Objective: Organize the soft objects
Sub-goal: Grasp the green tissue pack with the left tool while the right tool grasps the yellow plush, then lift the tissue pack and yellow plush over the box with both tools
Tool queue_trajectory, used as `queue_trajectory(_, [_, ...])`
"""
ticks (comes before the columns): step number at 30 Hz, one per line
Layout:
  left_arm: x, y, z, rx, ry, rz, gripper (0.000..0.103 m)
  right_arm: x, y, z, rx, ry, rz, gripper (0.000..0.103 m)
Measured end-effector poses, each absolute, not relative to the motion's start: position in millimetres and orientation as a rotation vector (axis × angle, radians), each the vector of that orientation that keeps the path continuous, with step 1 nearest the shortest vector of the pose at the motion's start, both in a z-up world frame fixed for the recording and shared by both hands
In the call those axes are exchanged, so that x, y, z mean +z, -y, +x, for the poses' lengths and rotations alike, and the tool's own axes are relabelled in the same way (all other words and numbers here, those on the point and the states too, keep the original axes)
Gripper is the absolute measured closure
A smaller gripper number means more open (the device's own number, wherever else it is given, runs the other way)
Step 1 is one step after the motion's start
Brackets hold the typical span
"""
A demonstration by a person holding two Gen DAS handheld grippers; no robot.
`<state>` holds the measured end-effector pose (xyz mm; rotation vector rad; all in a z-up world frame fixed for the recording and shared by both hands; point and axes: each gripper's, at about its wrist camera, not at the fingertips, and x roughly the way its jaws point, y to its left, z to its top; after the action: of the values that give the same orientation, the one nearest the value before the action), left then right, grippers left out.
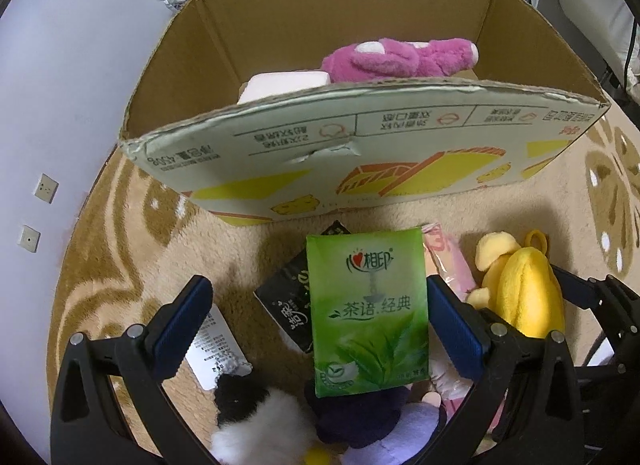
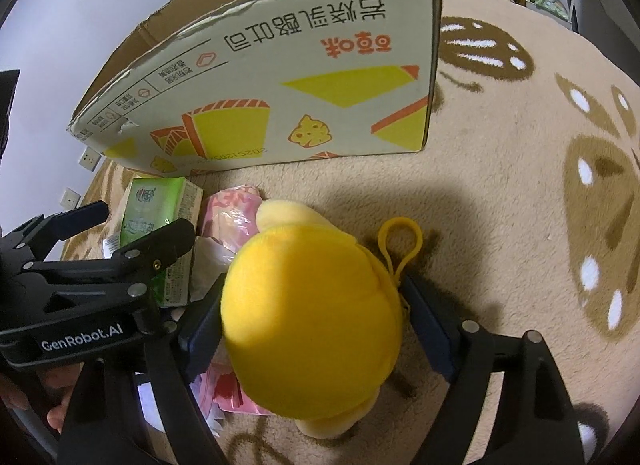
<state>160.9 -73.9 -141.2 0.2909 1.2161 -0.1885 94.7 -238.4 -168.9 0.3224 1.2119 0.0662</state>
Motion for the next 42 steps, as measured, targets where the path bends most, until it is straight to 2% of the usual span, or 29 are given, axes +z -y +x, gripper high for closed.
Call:
queue_trajectory(5, [-139, 76, 159, -0.181, -1.193, 0.309, 0.002, -169, 238, 95, 0.065, -1.213, 0.321, 0.015])
queue_trajectory(10, [-133, 77, 156, -0.151, -1.167, 0.321, 0.022, -170, 237, 95, 0.065, -1.212, 0.321, 0.015])
queue_trajectory(12, [-134, 73, 158, -0.166, -1.192, 0.279, 0.037, -170, 237, 95, 0.065, -1.212, 0.32, 0.015])
queue_trajectory(13, [-134, 72, 158, -0.169, -1.202, 0.268, 0.038, -170, 237, 95, 0.065, -1.212, 0.32, 0.015])
queue_trajectory(22, [-132, 70, 157, -0.17, -1.192, 0.264, 0.039, -169, 234, 93, 0.062, -1.21, 0.317, 0.015])
queue_trajectory(33, [-122, 62, 155, -0.174, -1.16, 0.244, 0.043, -150, 226, 94, 0.071, -1.149, 0.3, 0.031])
queue_trajectory(42, [-105, 51, 152, -0.133, -1.115, 0.217, 0.043, -117, 234, 89, 0.076, -1.052, 0.315, 0.032])
